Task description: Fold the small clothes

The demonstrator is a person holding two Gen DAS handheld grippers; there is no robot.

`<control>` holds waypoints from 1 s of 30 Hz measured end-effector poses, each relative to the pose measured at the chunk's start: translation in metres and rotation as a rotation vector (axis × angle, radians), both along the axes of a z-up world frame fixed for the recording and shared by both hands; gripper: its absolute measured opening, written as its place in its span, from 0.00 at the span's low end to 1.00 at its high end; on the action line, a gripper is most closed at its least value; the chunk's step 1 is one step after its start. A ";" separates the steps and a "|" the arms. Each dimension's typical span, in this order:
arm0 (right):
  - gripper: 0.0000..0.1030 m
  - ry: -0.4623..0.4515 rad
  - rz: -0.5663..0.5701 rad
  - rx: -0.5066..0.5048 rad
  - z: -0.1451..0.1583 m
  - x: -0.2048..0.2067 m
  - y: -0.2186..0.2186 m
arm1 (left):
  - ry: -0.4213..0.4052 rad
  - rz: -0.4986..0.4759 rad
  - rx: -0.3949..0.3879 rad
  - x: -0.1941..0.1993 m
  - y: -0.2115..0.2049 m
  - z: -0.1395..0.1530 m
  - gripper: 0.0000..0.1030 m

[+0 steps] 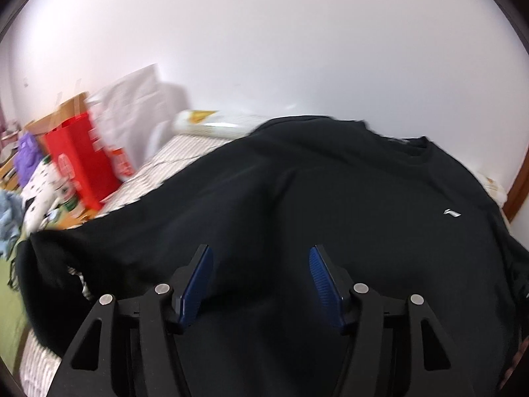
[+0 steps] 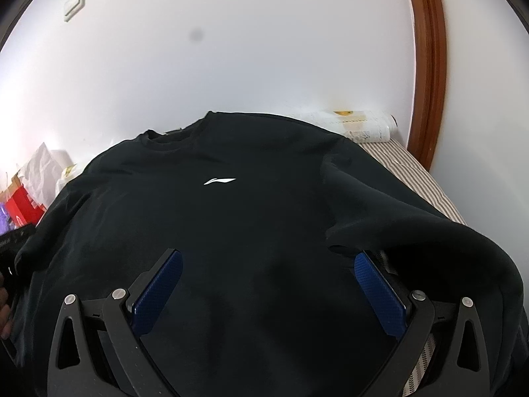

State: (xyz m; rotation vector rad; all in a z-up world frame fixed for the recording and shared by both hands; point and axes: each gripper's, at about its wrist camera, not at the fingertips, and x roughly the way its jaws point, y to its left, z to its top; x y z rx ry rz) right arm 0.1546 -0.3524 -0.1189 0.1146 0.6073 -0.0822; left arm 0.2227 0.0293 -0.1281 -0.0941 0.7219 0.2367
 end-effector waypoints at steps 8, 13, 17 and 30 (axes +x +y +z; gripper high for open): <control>0.99 -0.016 0.019 -0.012 0.004 -0.007 0.011 | 0.014 0.163 -0.013 -0.059 0.082 -0.012 0.59; 0.99 -0.029 0.013 -0.034 0.008 -0.010 0.016 | 0.039 0.239 -0.102 -0.085 0.132 -0.029 0.60; 0.99 -0.024 0.023 -0.039 0.007 -0.010 0.021 | 0.006 0.222 -0.206 -0.087 0.153 -0.035 0.61; 0.99 0.009 -0.012 -0.064 0.005 -0.009 0.010 | 0.040 0.368 -0.152 -0.028 0.167 -0.041 0.69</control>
